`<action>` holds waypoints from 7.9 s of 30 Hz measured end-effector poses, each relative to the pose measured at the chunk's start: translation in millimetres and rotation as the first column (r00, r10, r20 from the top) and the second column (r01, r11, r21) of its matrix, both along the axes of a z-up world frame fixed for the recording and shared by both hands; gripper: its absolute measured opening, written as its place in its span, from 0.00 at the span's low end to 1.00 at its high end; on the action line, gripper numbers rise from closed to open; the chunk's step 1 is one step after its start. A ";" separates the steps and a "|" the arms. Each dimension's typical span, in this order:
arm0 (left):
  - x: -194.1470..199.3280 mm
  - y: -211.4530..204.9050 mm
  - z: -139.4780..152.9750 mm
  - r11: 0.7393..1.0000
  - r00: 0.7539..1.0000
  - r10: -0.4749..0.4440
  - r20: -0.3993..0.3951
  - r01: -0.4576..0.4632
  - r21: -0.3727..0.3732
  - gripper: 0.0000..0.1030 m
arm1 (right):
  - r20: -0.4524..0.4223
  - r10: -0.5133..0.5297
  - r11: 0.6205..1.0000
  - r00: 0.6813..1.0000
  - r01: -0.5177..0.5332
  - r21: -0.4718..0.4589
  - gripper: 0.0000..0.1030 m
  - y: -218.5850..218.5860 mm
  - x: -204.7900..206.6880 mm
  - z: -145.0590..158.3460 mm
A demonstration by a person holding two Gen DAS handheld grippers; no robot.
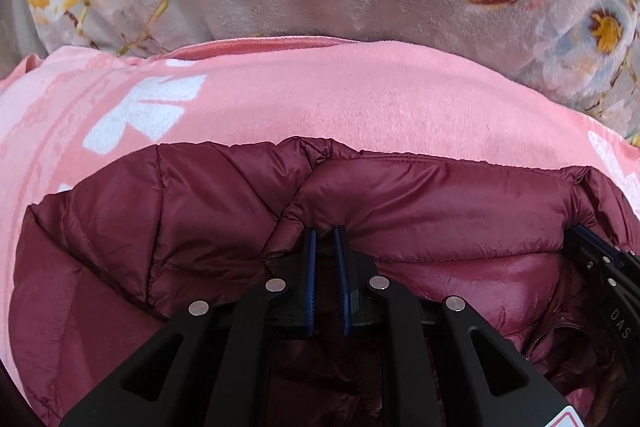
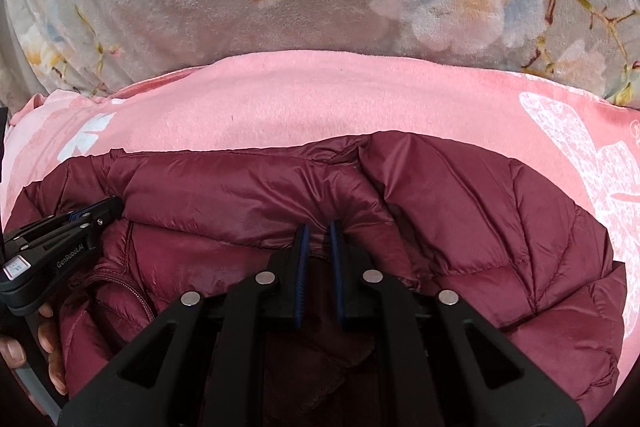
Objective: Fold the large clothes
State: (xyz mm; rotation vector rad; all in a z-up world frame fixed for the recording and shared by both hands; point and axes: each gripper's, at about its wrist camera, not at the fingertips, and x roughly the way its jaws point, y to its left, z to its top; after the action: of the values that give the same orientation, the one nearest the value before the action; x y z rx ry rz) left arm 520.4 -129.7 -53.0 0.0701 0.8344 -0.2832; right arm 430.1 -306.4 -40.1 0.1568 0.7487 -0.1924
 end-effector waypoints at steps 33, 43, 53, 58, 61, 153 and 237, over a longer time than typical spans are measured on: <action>-200.5 205.1 31.4 0.979 0.985 0.078 -0.152 -0.104 -0.176 0.70 | -0.030 -0.089 0.967 0.996 0.094 0.236 0.60 -54.6 -345.6 27.5; -329.2 310.6 -21.1 0.916 0.934 0.136 -0.330 -0.246 -0.317 0.70 | -0.055 -0.200 0.877 0.978 0.204 0.435 0.72 -44.8 -482.8 -17.3; -355.0 278.3 -17.1 0.952 0.951 0.085 -0.299 -0.166 -0.257 0.13 | -0.024 -0.191 0.859 0.981 0.179 0.480 0.19 -17.1 -479.6 -19.1; -381.7 292.2 11.9 0.940 0.966 0.047 -0.254 -0.129 -0.317 0.03 | 0.060 -0.155 0.844 0.986 0.101 0.526 0.07 -11.9 -509.3 4.6; -407.3 303.4 37.4 0.931 0.976 0.016 -0.216 -0.093 -0.354 0.03 | 0.159 -0.114 0.859 0.981 0.017 0.512 0.06 -1.2 -540.8 29.2; -284.1 127.9 85.0 0.999 0.993 0.050 0.109 -0.050 -0.006 0.49 | 0.126 -0.034 0.999 0.991 0.028 0.045 0.19 77.4 -315.1 69.2; -402.9 201.6 9.0 0.975 0.989 0.144 -0.032 -0.147 -0.164 0.67 | 0.006 0.094 0.995 0.996 -0.094 0.034 0.26 214.4 -368.2 2.4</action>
State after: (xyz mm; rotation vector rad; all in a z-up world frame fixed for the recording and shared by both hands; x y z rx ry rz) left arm 117.4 72.0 -43.9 -0.1499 0.8280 -0.2147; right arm 61.9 -92.1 -37.7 0.1546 0.7531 -0.0896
